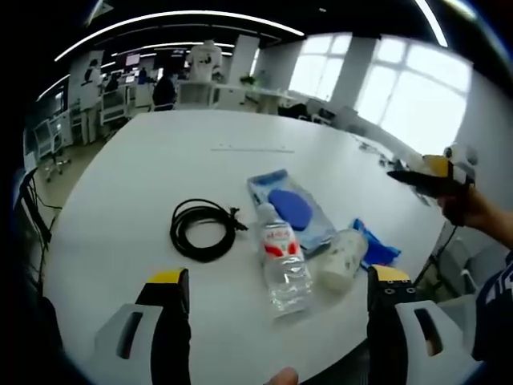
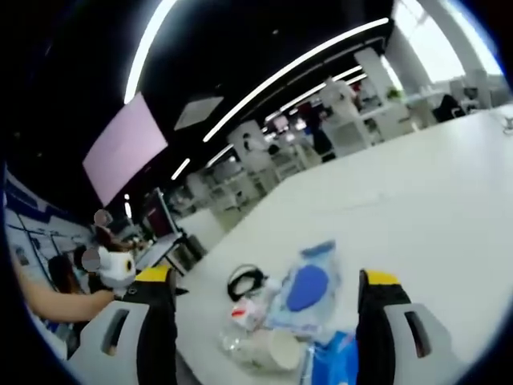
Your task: Arrange the tabletop items into an orderly group along one side of the table until the central work area is clear of visible clutter.
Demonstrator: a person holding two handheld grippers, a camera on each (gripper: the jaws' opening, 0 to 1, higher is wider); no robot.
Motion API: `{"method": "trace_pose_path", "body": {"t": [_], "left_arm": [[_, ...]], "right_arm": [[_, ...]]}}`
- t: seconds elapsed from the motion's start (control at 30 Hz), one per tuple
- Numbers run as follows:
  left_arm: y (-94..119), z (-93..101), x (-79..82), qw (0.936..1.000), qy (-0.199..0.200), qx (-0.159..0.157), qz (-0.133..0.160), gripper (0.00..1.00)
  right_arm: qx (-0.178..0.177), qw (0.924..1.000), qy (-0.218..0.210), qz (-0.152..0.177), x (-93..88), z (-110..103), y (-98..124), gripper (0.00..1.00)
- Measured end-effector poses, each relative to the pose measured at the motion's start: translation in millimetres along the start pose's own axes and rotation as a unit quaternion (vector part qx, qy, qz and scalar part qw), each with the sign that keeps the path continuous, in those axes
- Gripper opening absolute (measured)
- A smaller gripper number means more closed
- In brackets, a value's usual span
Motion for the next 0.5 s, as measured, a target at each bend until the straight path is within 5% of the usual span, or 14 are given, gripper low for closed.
{"method": "trace_pose_path", "body": {"t": [0.5], "left_arm": [[-25.9,6.0,-8.8,0.9995,0.006,-0.020,-0.026,0.86]], "right_arm": [[0.044,0.9979,-0.039,-0.025,-2.6,-2.5,-57.2,0.86]]}}
Point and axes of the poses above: the point that each gripper's makers call its tool centre point, and the gripper's own axes: y roughly backward along the fingers, z roughly to its right, x roughly out of its top, the point moved 4 cm from there along y, roughly backward along the fingers, and after that the axes turned 8 degrees about x, right-handed, at the moved point
